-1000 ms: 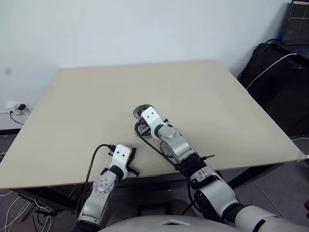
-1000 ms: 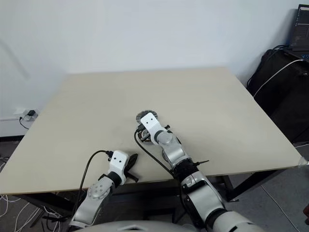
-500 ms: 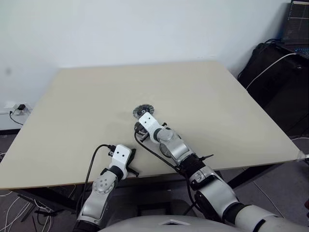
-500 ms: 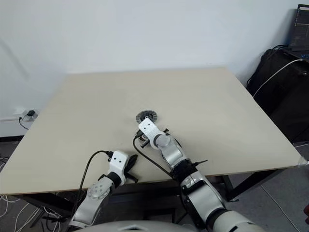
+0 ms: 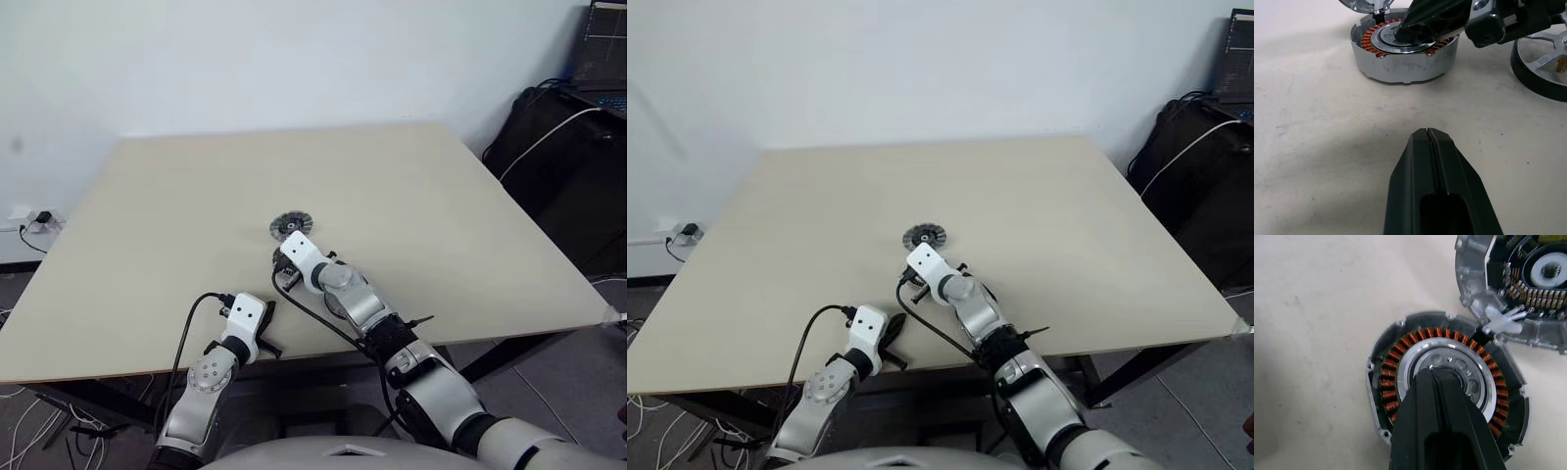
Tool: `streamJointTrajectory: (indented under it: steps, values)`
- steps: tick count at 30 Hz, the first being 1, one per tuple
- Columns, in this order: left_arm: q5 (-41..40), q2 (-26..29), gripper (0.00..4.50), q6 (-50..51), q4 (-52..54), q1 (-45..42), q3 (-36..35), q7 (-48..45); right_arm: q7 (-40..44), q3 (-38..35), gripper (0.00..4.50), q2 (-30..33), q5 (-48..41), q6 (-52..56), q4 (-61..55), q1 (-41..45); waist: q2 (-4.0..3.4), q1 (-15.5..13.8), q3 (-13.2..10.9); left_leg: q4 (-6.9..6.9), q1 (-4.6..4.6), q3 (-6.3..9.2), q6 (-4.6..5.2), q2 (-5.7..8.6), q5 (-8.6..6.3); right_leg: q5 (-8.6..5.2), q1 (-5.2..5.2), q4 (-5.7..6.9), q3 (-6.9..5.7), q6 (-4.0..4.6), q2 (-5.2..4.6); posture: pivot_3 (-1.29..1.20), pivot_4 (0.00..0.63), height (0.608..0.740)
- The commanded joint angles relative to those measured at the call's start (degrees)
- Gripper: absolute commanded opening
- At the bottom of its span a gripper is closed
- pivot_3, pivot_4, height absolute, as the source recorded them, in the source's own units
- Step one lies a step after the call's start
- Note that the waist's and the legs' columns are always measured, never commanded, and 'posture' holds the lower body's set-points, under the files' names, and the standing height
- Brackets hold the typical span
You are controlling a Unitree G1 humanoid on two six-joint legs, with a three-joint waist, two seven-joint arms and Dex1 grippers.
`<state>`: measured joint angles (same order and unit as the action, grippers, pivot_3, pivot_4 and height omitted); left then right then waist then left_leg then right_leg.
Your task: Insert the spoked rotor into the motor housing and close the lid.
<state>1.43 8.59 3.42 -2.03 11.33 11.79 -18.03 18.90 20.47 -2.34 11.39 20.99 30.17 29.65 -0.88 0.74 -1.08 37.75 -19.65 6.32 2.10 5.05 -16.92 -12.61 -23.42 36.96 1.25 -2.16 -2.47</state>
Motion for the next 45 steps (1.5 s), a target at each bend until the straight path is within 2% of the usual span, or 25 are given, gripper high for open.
streamJointTrajectory:
  steps: [1, 10, 18, 21, 26, 30, 38, 41, 45]
  values:
    - [-0.42, 0.04, 0.00, -0.59, 3.01, -0.30, -0.07, -0.13, 0.23, -2.68, 0.02, 0.61, -2.41, -2.35, -8.92, -1.24, 0.00, -0.03, 0.00, 0.00, 0.00, 0.00, 0.00, 0.00, 0.00, 0.00, 0.00, 0.00, 0.00, 0.00, 0.00, 0.00, 0.000, 0.740]
    - [-0.75, 0.09, 0.00, -0.95, 3.58, 0.29, -0.15, -0.23, 0.42, -8.24, 0.02, 6.47, -6.37, 2.53, -28.77, -10.79, 0.02, -0.26, -0.02, 0.01, -0.03, 0.04, 0.02, 0.00, -0.01, -0.02, 0.04, -0.05, -0.02, -0.04, -0.03, 0.00, 0.000, 0.740]
    - [-1.07, 0.24, 0.00, -1.31, 3.40, 0.23, -0.37, -0.86, -3.53, -20.45, 0.02, 10.87, -10.22, 10.77, -45.46, -24.15, 0.07, -1.02, -0.05, 0.05, -0.08, 0.03, 0.04, -0.02, -0.01, -0.19, 0.06, -0.09, 0.03, -0.32, -0.06, 0.00, 0.000, 0.740]
    - [-1.16, 0.44, 0.00, -1.20, 3.19, -0.04, -0.32, -1.44, -3.71, -23.87, 0.02, 11.25, -12.63, 14.53, -49.70, -28.10, 0.10, -1.41, -0.11, 0.06, -0.10, 0.02, 0.05, -0.03, -0.02, -0.22, 0.07, -0.10, 0.03, -0.36, -0.07, 0.00, 0.000, 0.740]
    - [-1.23, 0.82, 0.00, -0.84, 2.50, -1.05, -0.01, -2.69, -2.62, -32.09, 0.02, 8.21, -22.96, 21.84, -54.94, -34.10, 0.09, -1.65, -0.18, 0.12, -0.09, -0.01, 0.06, -0.09, -0.02, -0.24, 0.12, -0.10, 0.01, -0.38, -0.07, 0.00, 0.000, 0.740]
    - [-1.18, 1.11, 0.00, -0.68, 1.97, -1.66, -0.02, -3.64, -1.46, -36.92, 0.90, 5.94, -31.23, 25.58, -56.68, -37.20, 0.08, -1.64, -0.19, 0.12, -0.08, -0.02, 0.07, -0.09, -0.02, -0.23, 0.13, -0.10, 0.01, -0.40, -0.07, 0.00, 0.000, 0.740]
    - [-0.94, 1.09, 0.00, -0.65, 1.07, -2.03, 0.11, -4.27, -2.25, -49.72, 3.59, 0.20, -55.27, 37.89, -53.41, -38.76, 0.04, -1.65, -0.23, 0.11, -0.10, -0.02, 0.09, -0.10, -0.03, -0.24, 0.12, -0.11, 0.02, -0.40, -0.08, 0.00, 0.000, 0.740]
    - [-0.92, 1.07, 0.00, -0.76, 0.99, -1.75, 0.00, -4.29, -4.35, -52.89, 4.46, -1.89, -62.57, 40.07, -51.39, -38.79, -0.05, -1.60, -0.29, 0.10, -0.11, -0.01, 0.10, -0.12, -0.03, -0.24, 0.12, -0.11, 0.02, -0.40, -0.08, 0.00, 0.000, 0.740]
    - [-0.99, 0.96, 0.00, -0.71, 0.97, -1.40, -0.21, -4.20, -5.49, -55.94, 4.46, -2.95, -72.75, 41.78, -46.19, -39.18, -0.11, -1.55, -0.33, 0.10, -0.14, -0.02, 0.12, -0.12, -0.05, -0.25, 0.11, -0.15, 0.02, -0.41, -0.10, 0.00, 0.000, 0.740]
